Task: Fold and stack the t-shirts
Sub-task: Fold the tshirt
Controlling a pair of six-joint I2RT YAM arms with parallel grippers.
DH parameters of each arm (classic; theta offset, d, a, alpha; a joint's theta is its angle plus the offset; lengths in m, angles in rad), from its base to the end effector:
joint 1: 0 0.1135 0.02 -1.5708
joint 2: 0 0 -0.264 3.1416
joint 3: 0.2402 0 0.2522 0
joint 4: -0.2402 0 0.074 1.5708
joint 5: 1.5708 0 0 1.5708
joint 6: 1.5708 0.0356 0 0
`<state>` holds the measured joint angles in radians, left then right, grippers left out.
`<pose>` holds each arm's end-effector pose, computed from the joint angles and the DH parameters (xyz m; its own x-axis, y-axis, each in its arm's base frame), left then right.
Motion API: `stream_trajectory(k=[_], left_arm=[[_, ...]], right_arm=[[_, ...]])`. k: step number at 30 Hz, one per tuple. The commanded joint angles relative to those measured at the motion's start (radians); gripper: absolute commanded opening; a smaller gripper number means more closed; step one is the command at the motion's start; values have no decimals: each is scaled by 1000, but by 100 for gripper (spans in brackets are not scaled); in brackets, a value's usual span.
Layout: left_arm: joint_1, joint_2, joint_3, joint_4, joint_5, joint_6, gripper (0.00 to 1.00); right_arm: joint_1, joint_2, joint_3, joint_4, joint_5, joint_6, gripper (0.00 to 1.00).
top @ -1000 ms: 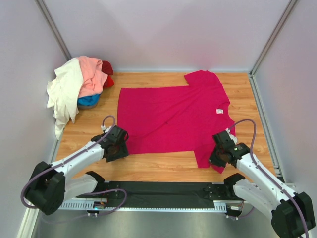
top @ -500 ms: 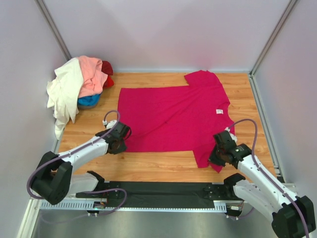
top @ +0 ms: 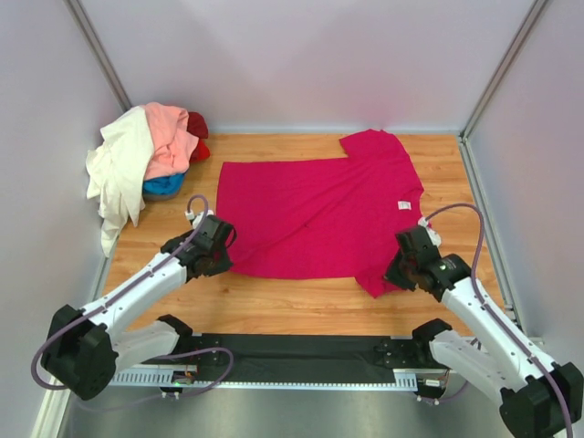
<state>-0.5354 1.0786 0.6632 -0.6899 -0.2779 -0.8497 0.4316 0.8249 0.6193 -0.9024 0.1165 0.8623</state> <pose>0.1703 -0.0896 0.2055 -0.7964 -0.3674 -0.4805 -0.3232 0.9299 -0.1753 0.1305 0.0555 0.2183 -0.8086 0.4580 -0.3695 0.3775 0.8854 0.2713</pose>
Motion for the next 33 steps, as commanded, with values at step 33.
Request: stream_trajectory(k=[33], left_arm=[[180, 471, 435, 59, 17, 230, 0]], right_arm=[[-163, 703, 674, 166, 176, -321, 1]])
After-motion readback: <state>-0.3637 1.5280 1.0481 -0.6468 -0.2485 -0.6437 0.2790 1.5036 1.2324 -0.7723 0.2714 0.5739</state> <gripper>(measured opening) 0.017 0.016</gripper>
